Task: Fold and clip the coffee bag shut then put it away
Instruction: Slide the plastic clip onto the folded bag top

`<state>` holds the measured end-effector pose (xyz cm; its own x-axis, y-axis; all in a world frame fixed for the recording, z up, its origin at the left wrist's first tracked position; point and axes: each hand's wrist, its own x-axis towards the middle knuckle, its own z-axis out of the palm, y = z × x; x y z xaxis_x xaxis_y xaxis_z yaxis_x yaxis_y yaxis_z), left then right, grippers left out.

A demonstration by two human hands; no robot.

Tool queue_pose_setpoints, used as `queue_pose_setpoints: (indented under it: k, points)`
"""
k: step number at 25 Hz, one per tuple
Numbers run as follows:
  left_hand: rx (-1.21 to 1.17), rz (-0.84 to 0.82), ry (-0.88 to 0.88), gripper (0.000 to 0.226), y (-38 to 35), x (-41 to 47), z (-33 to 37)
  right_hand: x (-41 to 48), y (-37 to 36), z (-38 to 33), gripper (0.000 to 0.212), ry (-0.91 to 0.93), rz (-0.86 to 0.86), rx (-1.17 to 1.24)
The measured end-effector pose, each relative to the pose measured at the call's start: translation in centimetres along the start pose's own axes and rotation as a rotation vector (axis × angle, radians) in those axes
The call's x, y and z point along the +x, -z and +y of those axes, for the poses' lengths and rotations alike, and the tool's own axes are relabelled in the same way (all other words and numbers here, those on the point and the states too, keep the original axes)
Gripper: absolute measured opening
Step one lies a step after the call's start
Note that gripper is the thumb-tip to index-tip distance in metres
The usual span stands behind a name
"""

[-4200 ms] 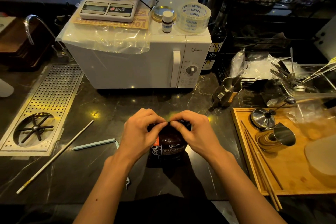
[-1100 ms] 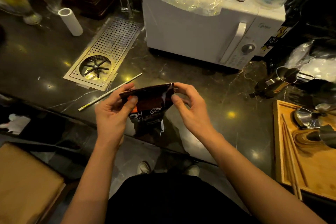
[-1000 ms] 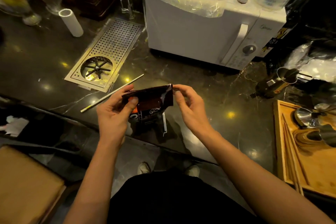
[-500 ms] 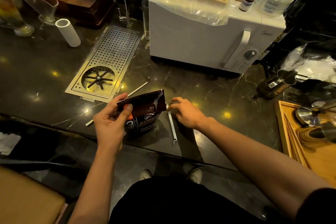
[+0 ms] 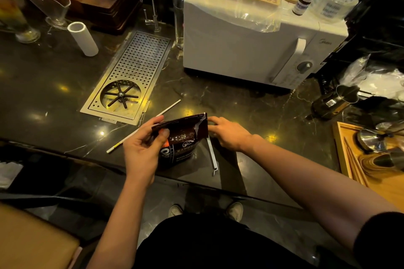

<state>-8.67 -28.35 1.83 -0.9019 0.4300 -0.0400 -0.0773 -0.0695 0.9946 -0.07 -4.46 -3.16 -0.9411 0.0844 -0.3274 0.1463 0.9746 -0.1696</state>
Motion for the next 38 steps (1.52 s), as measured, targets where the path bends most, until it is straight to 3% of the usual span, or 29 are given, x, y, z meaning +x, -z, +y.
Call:
queue_pose_setpoints:
  k: [5,15,29,38]
  points:
    - [0.007,-0.022,-0.009,0.033,0.1,-0.1,0.0,1.1,0.3,-0.5,0.045,0.026,0.017,-0.046]
    - [-0.036,-0.068,0.039,0.03,0.7,0.5,-0.7,-4.2,-0.1,2.3,0.016,-0.107,0.044,0.01]
    - [-0.058,-0.207,0.051,0.034,-9.0,2.9,-2.4,-15.9,-1.9,6.9,0.014,-0.428,0.688,0.575]
    - [-0.031,-0.293,0.052,0.024,-21.4,3.4,-2.5,-18.4,3.7,14.9,0.015,-0.32,0.784,0.58]
